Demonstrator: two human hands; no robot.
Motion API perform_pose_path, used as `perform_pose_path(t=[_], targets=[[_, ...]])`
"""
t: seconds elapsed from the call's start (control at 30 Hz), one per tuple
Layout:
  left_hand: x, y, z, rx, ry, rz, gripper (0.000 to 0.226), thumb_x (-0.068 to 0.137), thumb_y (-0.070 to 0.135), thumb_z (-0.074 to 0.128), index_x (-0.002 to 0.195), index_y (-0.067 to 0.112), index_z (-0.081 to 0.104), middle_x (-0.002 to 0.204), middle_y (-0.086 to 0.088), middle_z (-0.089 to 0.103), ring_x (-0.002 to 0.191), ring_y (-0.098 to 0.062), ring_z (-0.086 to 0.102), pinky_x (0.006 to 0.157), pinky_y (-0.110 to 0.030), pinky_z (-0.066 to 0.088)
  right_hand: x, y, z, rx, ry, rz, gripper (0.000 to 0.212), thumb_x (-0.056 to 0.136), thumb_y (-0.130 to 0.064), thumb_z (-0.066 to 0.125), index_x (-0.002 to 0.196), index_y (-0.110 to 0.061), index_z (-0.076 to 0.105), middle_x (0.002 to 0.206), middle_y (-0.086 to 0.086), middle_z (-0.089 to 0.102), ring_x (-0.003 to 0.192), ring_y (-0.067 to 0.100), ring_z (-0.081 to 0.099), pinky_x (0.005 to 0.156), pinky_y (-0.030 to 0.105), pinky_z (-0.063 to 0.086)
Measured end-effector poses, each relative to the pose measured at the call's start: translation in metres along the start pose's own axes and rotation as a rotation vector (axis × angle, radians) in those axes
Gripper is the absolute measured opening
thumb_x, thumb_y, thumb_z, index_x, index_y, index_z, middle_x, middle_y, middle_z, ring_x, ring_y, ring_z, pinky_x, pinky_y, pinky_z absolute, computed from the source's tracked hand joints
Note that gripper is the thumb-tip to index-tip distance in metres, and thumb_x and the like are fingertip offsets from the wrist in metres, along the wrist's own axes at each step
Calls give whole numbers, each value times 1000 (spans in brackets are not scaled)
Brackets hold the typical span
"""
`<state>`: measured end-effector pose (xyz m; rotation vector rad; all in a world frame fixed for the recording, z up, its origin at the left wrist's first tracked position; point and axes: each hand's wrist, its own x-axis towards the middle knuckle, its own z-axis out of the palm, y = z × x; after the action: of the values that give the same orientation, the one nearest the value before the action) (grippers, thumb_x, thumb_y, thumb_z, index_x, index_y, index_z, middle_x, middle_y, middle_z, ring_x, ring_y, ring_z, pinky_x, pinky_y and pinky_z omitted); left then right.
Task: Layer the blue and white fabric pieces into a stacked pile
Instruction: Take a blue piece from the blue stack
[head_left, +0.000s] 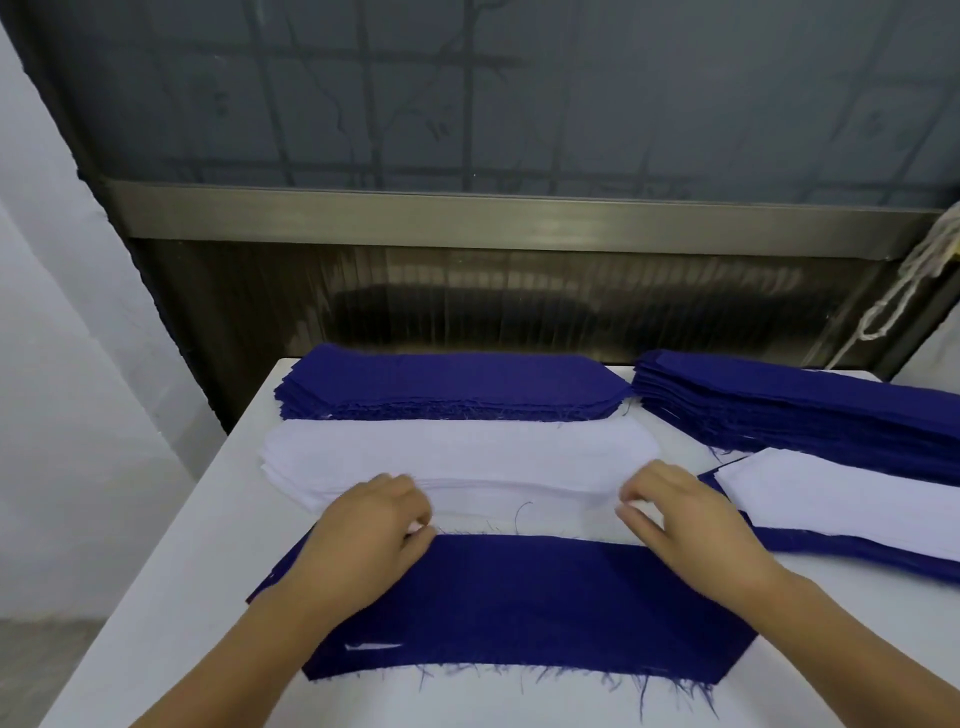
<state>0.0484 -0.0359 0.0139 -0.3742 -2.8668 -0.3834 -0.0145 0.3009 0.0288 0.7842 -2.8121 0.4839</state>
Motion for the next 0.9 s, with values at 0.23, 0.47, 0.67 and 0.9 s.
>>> perform_pose_path(t=[0.23,0.47,0.67,0.9], targets=[[84,30,21,-223,34,-11,20,95,30,55,111,22,64,111,11,59,100,-6,50,88,-21,43,74,9,26,126,-168,49,8,94,-39,57,99,-34,52,100,-19,48,95,3,45,83,19,40],[106,28,32,-375,-91,-103,21,88,35,67,104,22,66,99,11,57,96,-6,53,88,-24,47,83,13,30,250,-184,67,15,95,-30,58,82,-36,52,89,-13,52,87,6,49,76,20,43],[116,34,30,-272,-133,-151,28,83,45,68,100,24,63,97,7,56,91,-12,53,77,-27,47,96,15,33,223,-224,135,27,101,-28,47,78,-16,54,79,-5,50,76,10,48,68,17,36],[123,35,36,-145,-51,-110,10,94,28,55,90,22,60,87,7,50,81,-13,49,72,-28,48,95,5,31,183,-220,148,23,92,-52,52,83,-31,50,86,-12,51,81,7,49,69,22,39]])
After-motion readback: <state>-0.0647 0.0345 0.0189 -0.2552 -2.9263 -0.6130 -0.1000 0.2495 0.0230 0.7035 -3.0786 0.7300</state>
